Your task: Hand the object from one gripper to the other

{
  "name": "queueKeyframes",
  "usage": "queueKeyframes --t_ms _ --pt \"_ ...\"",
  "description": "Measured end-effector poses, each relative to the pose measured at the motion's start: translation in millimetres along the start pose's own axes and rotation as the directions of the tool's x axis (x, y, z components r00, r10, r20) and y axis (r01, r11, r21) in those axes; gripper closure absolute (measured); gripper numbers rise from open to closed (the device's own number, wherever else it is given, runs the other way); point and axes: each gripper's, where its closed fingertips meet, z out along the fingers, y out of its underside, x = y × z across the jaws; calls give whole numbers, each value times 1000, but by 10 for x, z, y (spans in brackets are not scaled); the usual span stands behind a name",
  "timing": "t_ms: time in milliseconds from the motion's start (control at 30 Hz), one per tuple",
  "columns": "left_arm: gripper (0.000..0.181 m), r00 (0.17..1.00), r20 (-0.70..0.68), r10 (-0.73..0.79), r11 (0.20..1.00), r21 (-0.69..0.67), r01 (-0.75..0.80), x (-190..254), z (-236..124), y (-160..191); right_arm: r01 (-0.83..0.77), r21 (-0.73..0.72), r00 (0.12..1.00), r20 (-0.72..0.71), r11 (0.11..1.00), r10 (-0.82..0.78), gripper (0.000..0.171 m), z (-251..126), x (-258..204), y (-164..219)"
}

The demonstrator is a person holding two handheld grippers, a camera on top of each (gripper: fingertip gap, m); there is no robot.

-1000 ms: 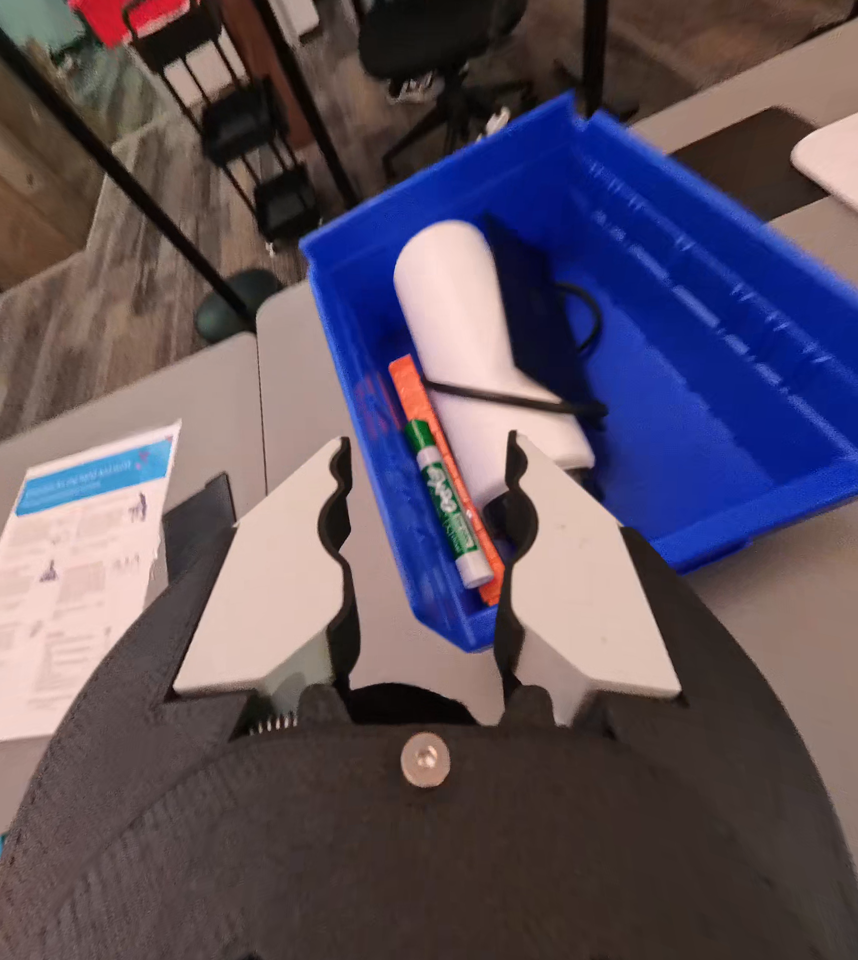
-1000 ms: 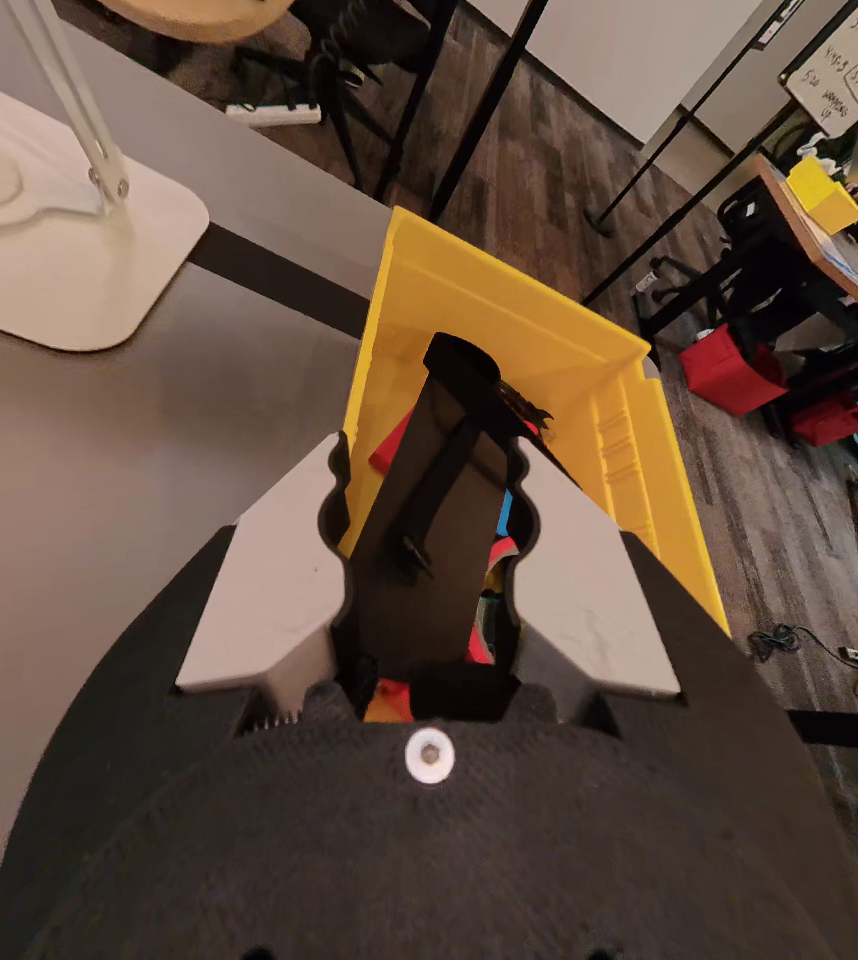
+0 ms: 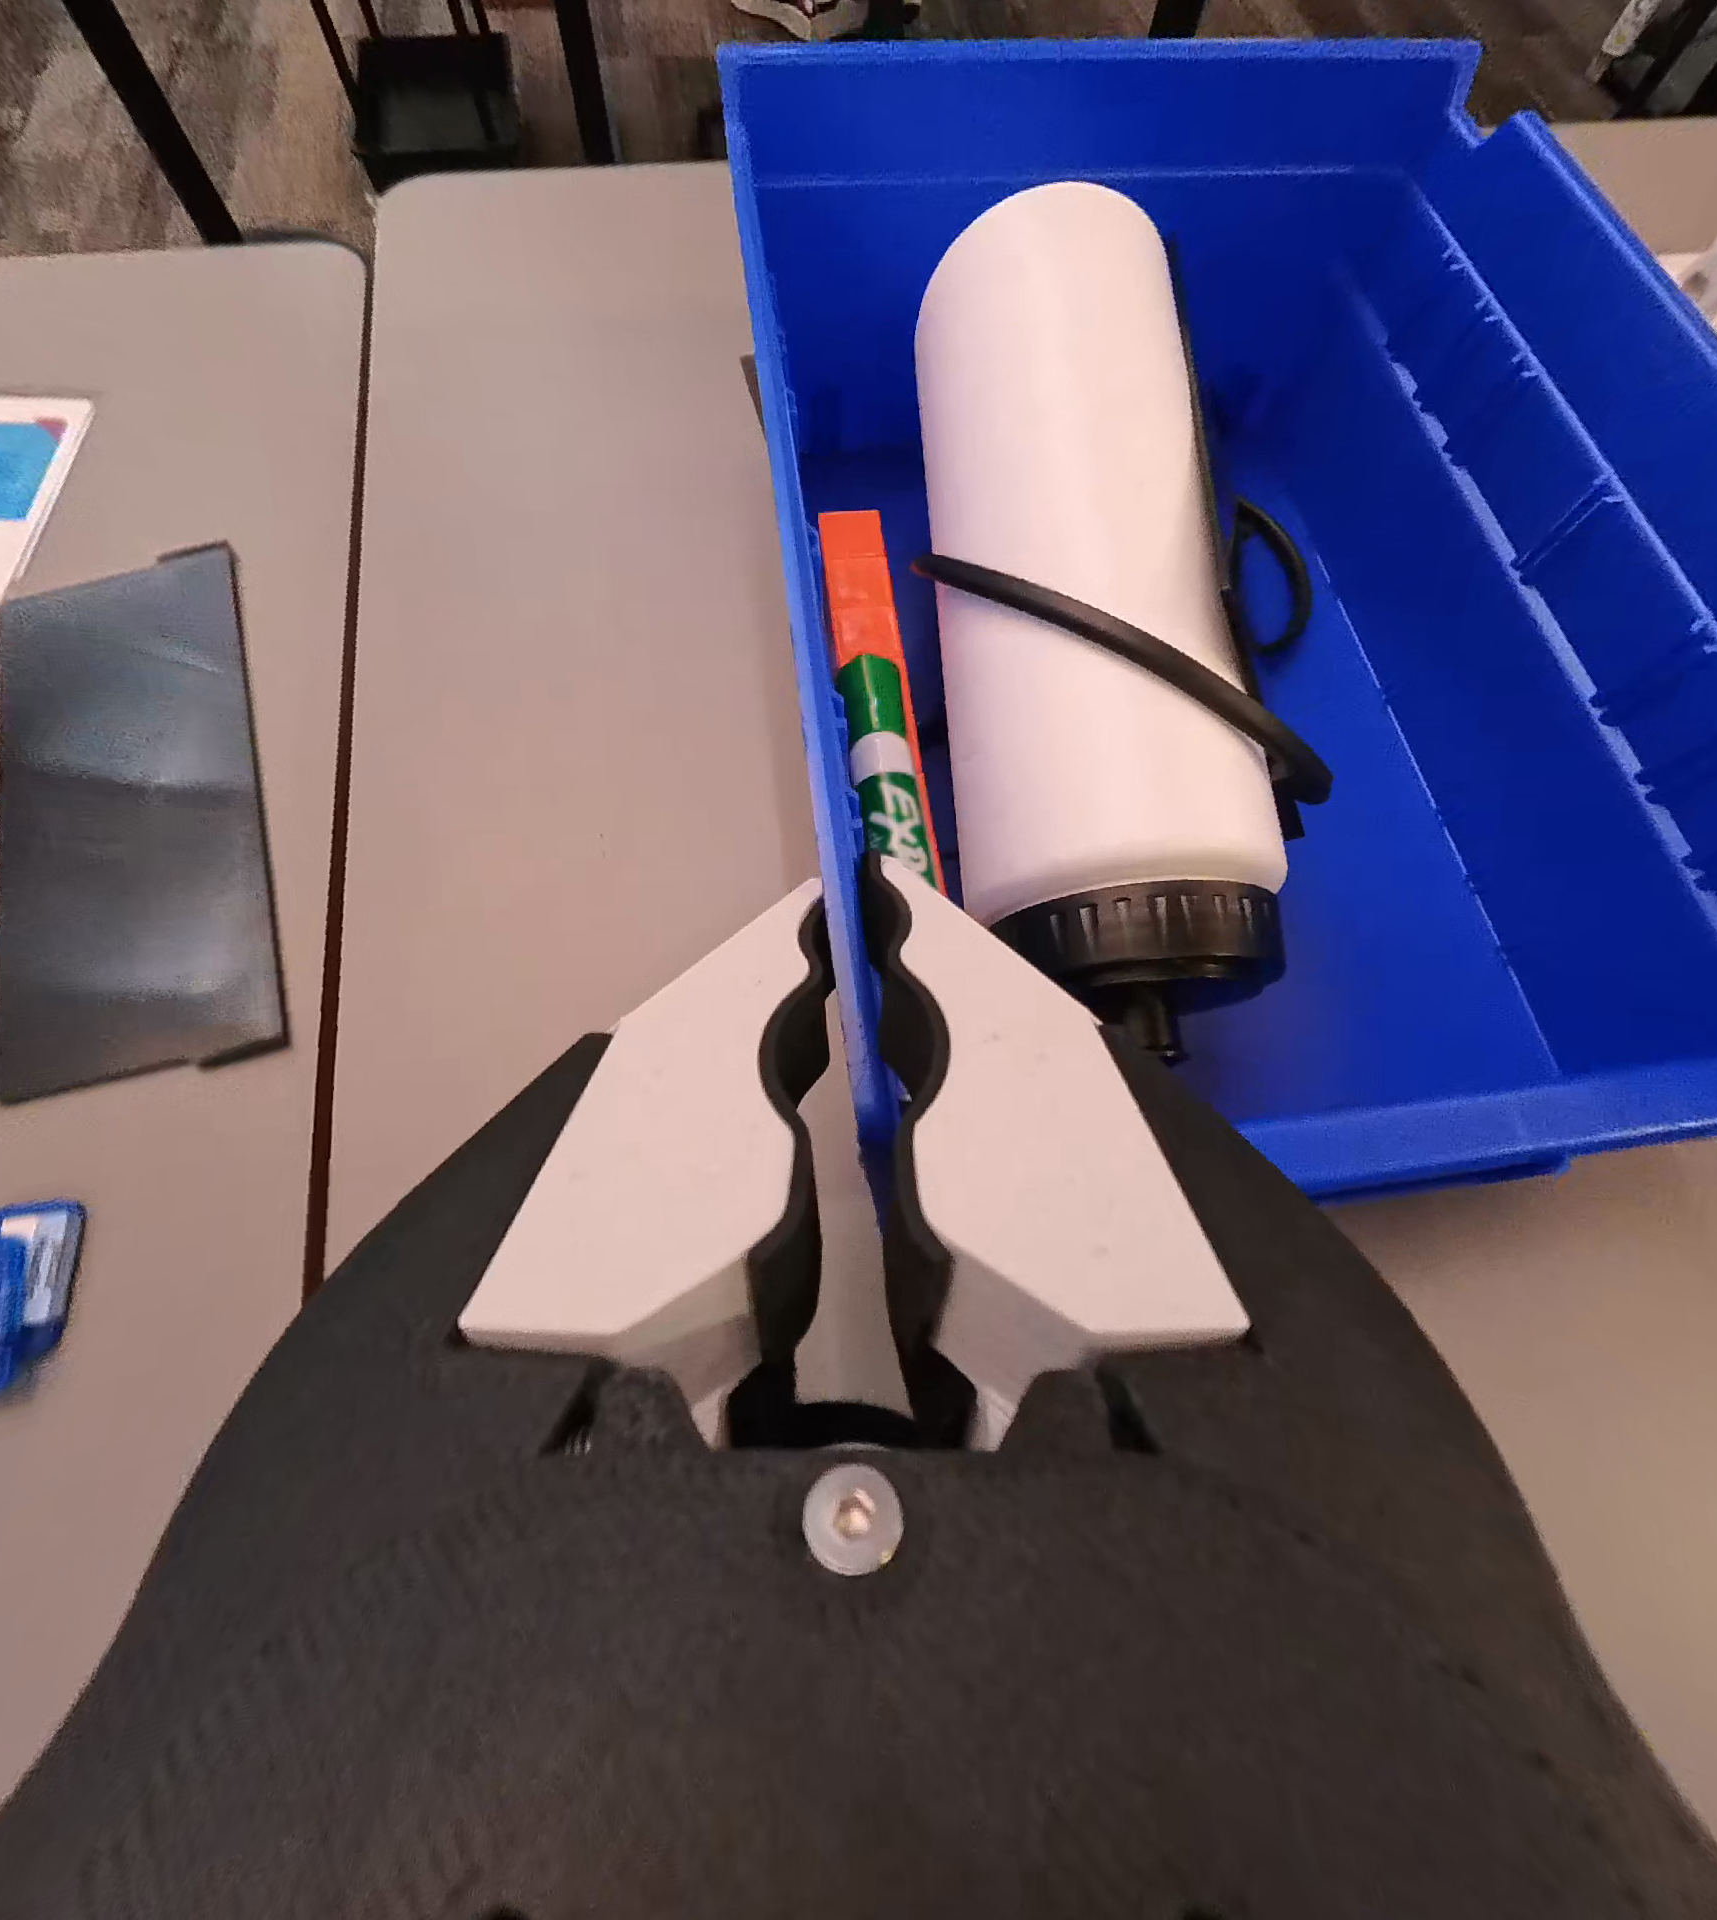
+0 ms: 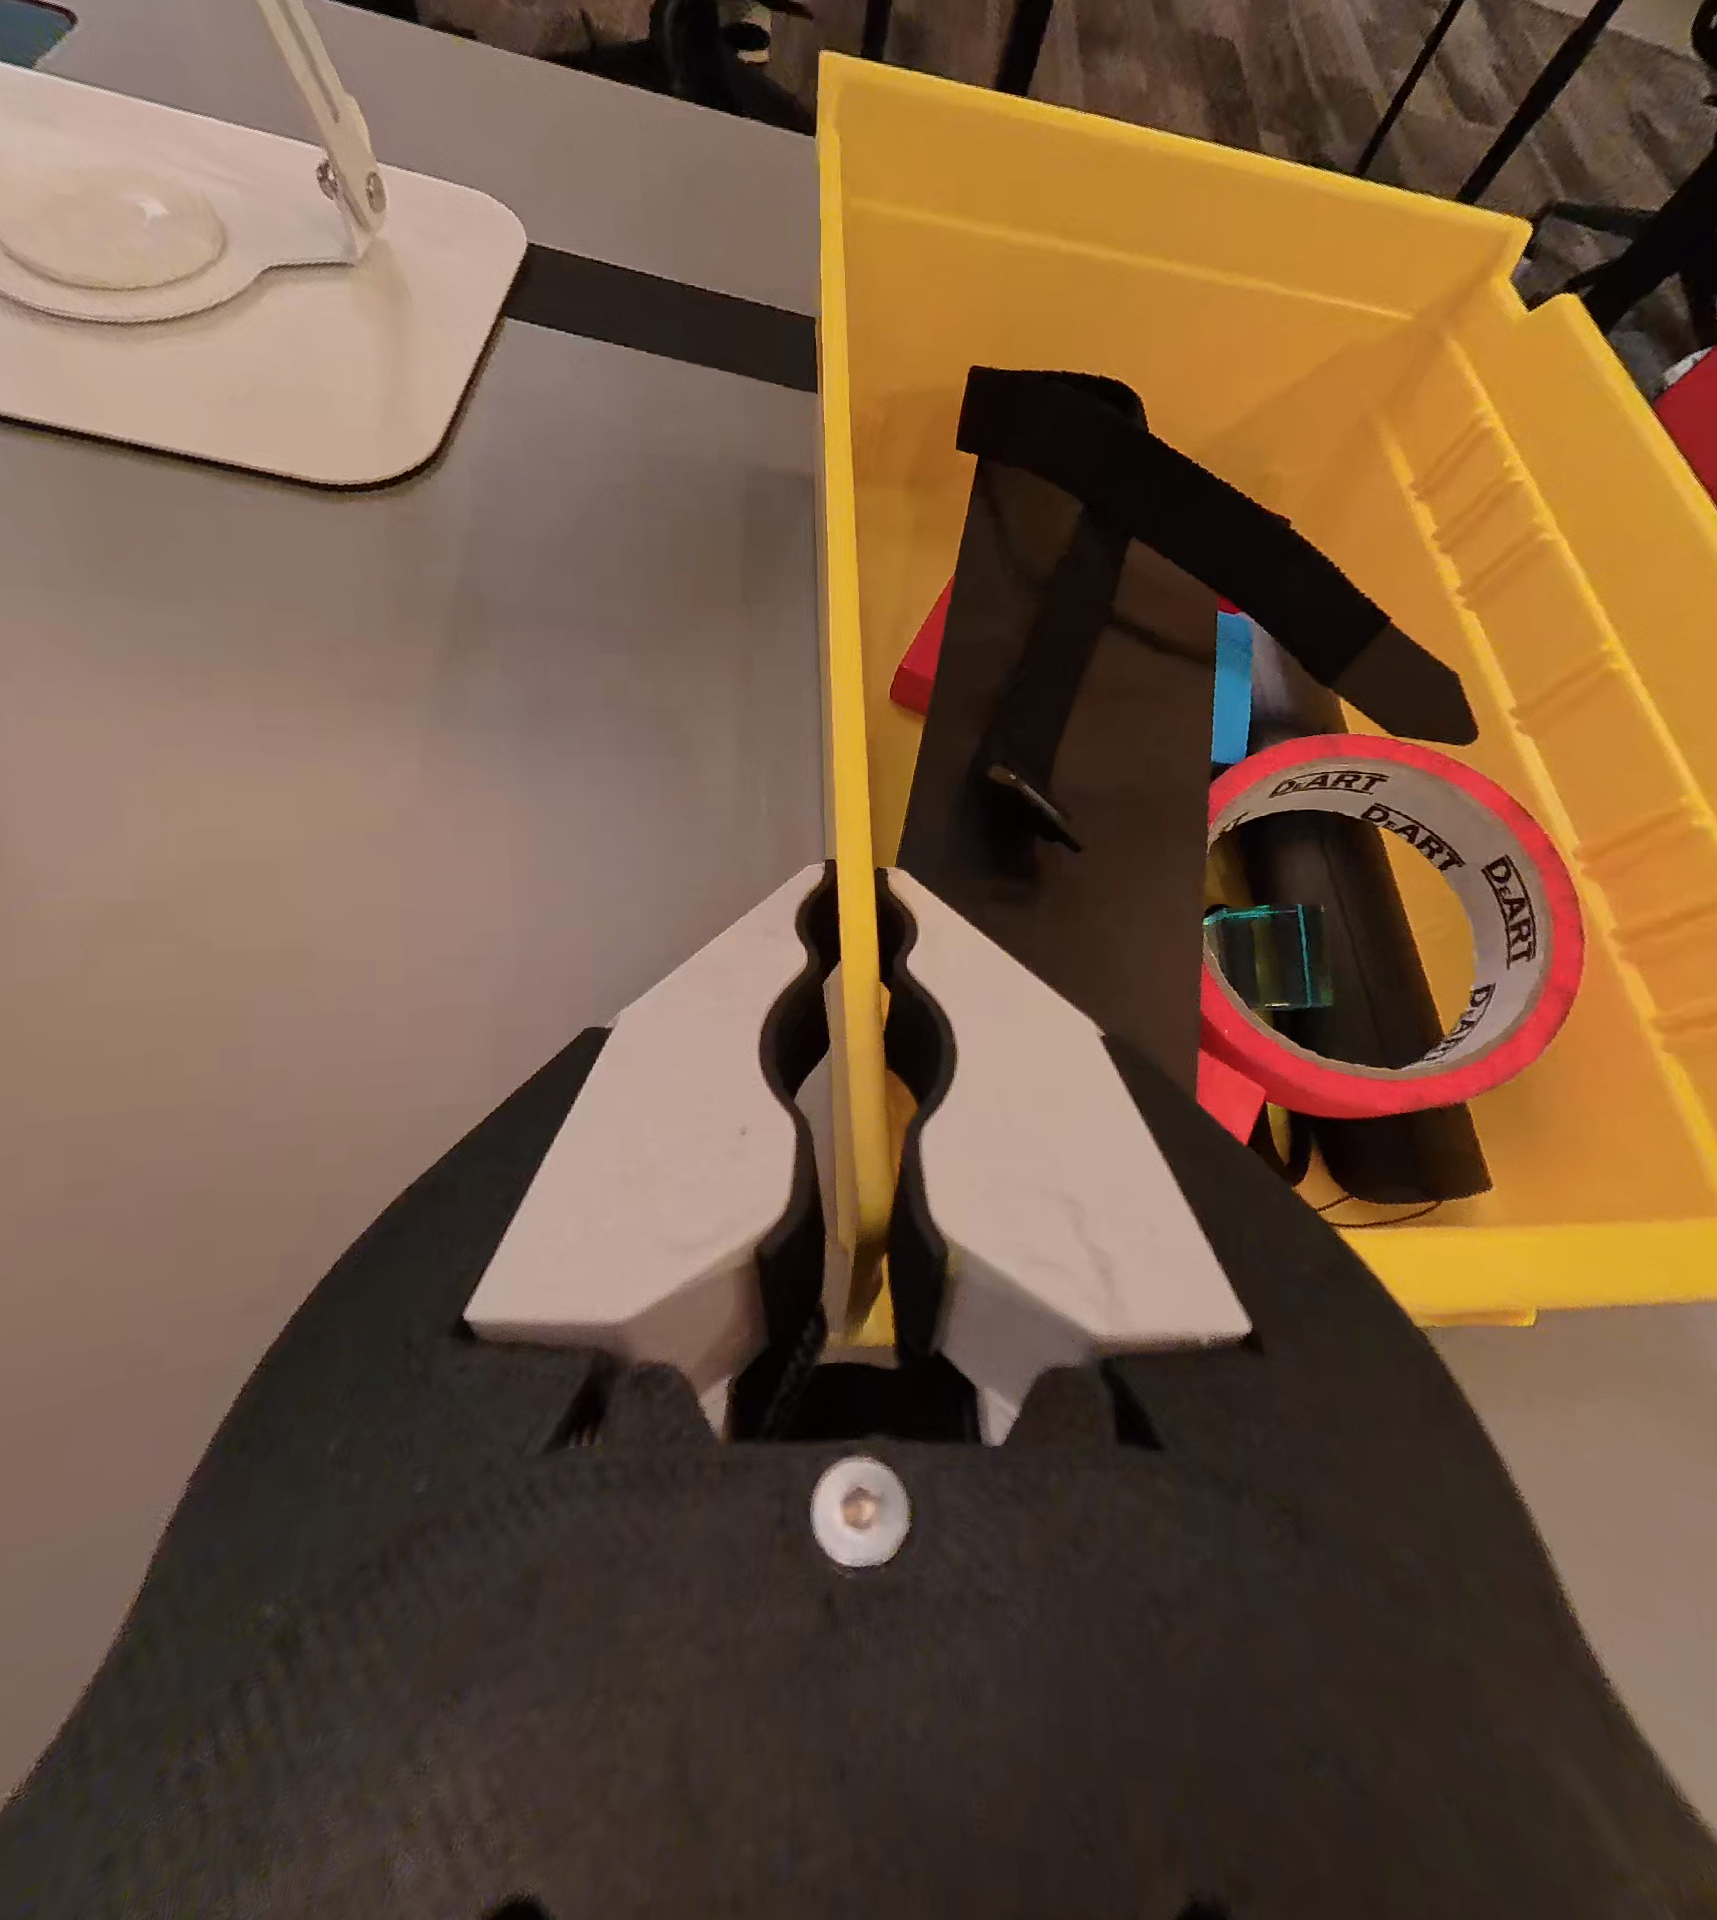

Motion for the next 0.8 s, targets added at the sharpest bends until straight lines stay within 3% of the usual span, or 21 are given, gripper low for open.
queueKeyframes --t_ms 267,433,467,500,533,567,700,800 --pt "180 998 40 -48 999 12 47 86 -502 352 -100 28 995 -23 995 100 169 -427 -191 234" --pt "180 998 51 -42 999 31 40 60 -617 416 -98 51 995 -23 994 99 168 -541 -279 263" --pt "169 997 80 -21 999 45 17 22 -639 400 -84 56 996 -28 995 85 154 -557 -281 247" --pt "142 992 128 -5 997 75 -4 -41 -687 350 -77 59 996 -31 995 79 134 -586 -284 229" --pt "118 986 166 8 995 97 -24 -84 -748 298 -75 76 997 -30 994 78 124 -633 -289 189" --pt "107 983 184 28 993 104 -47 -89 -808 255 -71 94 996 -38 993 75 117 -691 -279 149" --pt "102 952 248 179 963 154 -221 142 -1101 -21 -21 151 997 -64 988 31 113 -930 -295 -2" --pt "118 919 230 320 927 127 -354 510 -1182 -99 35 203 999 -45 979 -26 114 -1085 -472 -158"
